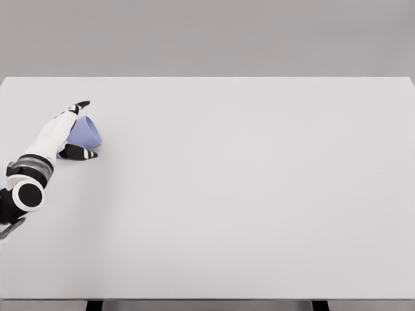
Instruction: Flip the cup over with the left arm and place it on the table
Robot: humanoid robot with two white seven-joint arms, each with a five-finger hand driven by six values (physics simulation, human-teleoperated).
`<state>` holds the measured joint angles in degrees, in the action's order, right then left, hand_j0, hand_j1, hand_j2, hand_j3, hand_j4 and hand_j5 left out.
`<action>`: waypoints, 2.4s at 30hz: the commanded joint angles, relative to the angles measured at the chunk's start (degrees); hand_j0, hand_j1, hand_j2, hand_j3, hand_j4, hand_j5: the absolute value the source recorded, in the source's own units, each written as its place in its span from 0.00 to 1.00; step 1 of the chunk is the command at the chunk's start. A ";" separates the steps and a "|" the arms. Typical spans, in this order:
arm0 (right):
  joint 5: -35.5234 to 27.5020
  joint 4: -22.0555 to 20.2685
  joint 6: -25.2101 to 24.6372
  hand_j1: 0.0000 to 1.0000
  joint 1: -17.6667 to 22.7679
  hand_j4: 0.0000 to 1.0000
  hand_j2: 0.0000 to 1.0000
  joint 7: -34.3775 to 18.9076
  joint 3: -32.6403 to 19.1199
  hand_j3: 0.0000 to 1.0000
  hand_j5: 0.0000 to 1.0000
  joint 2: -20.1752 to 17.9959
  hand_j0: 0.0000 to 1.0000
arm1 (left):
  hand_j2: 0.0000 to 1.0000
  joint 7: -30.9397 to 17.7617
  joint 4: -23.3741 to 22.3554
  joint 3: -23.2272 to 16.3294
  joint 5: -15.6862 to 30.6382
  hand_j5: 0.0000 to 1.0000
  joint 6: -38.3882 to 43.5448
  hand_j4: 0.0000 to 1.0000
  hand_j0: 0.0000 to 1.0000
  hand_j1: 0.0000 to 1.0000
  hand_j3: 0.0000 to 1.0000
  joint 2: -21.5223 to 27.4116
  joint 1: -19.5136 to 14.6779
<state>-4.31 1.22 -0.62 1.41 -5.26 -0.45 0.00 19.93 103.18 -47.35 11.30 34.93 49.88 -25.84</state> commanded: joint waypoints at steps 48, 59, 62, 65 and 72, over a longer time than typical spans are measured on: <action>0.00 0.01 0.00 1.00 0.00 1.00 1.00 -0.01 0.01 1.00 1.00 0.00 1.00 | 0.95 0.03 -8.87 -1.08 -1.11 0.95 0.07 0.95 0.95 0.95 0.95 -4.97 -1.93; 0.00 0.01 0.00 1.00 -0.09 1.00 1.00 -0.01 0.01 1.00 1.00 0.00 1.00 | 0.76 0.11 -7.46 -1.34 -0.76 0.76 0.07 0.76 0.76 0.76 0.76 -4.96 -1.76; 0.00 0.01 0.00 1.00 -0.09 1.00 1.00 -0.01 0.01 1.00 1.00 0.00 1.00 | 0.76 0.11 -7.29 -1.25 -0.84 0.76 0.07 0.76 0.76 0.76 0.76 -4.88 -1.85; 0.00 0.01 0.00 1.00 0.00 1.00 1.00 -0.01 0.01 1.00 1.00 0.00 1.00 | 0.77 0.20 -7.29 -0.81 -0.67 0.77 0.07 0.77 0.77 0.77 0.77 -4.88 -1.93; 0.00 0.01 0.00 1.00 0.00 1.00 1.00 -0.01 0.01 1.00 1.00 0.00 1.00 | 0.78 0.20 -5.27 3.32 -0.14 0.78 -0.30 0.78 0.78 0.78 0.78 -4.88 -1.23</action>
<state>-4.31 1.22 -0.62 1.41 -5.26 -0.44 0.00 20.09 97.25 -45.23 11.53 34.63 44.96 -26.98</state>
